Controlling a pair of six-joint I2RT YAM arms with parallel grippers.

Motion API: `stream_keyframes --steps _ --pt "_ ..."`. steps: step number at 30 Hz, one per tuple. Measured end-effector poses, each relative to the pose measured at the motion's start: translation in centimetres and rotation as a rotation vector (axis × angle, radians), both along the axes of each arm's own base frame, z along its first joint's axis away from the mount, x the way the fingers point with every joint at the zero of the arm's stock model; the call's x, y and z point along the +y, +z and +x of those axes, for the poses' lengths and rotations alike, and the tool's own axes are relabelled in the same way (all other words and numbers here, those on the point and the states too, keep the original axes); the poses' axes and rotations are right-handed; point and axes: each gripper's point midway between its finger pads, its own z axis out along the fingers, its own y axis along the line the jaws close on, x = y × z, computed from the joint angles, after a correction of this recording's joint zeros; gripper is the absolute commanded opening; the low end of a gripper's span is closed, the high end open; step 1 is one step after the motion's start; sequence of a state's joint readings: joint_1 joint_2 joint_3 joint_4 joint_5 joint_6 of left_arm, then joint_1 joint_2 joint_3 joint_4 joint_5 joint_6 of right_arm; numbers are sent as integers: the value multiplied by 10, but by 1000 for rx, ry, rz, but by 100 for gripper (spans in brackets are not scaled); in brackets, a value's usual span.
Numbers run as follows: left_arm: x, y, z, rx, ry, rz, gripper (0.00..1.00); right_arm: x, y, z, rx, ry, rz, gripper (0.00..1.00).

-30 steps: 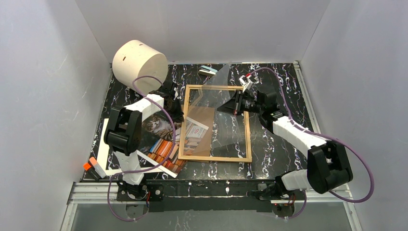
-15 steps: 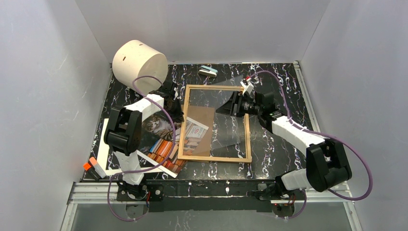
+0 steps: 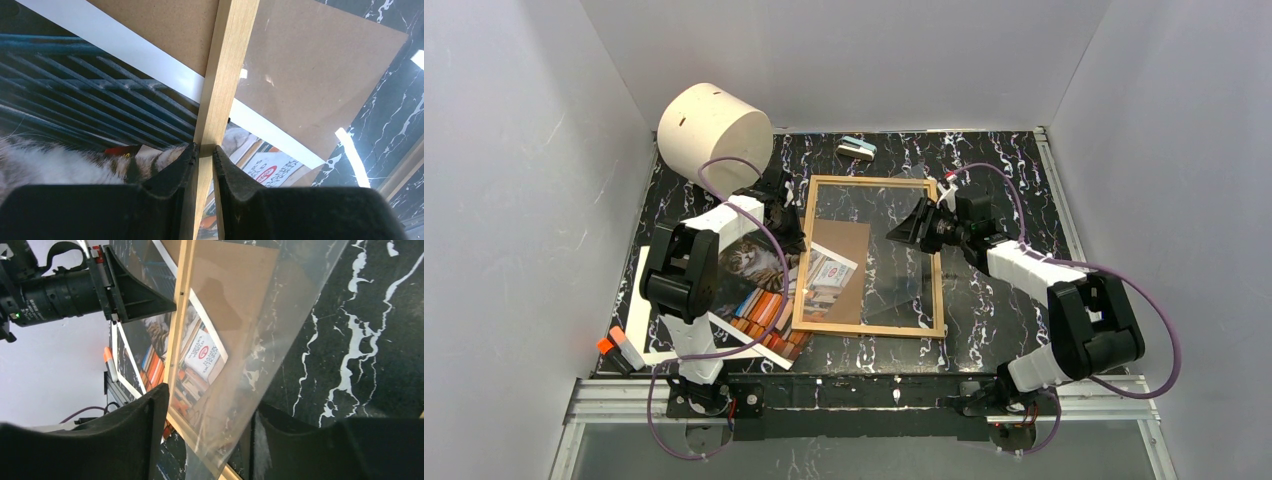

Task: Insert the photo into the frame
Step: Place the photo frame item in the photo frame.

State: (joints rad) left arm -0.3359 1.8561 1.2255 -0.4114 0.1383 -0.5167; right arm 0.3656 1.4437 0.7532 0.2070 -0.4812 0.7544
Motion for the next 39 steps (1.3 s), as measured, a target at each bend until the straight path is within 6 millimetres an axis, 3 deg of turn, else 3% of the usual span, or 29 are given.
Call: stream_keyframes --steps 2,7,13,18,32,39 --pt "0 0 0 0 0 0 15 -2 -4 2 9 -5 -6 45" --pt "0 0 0 0 0 0 15 -4 -14 2 31 -5 -13 34" --pt "0 0 0 -1 -1 -3 17 -5 -27 -6 65 6 -13 34" --pt "-3 -2 -1 -2 -8 -16 22 -4 -28 -6 63 8 -6 35" --pt "-5 -4 0 -16 -44 -27 18 -4 -37 -5 81 10 -10 31" --pt "-3 -5 -1 -25 -72 -12 24 -4 -40 -5 89 10 -13 31"
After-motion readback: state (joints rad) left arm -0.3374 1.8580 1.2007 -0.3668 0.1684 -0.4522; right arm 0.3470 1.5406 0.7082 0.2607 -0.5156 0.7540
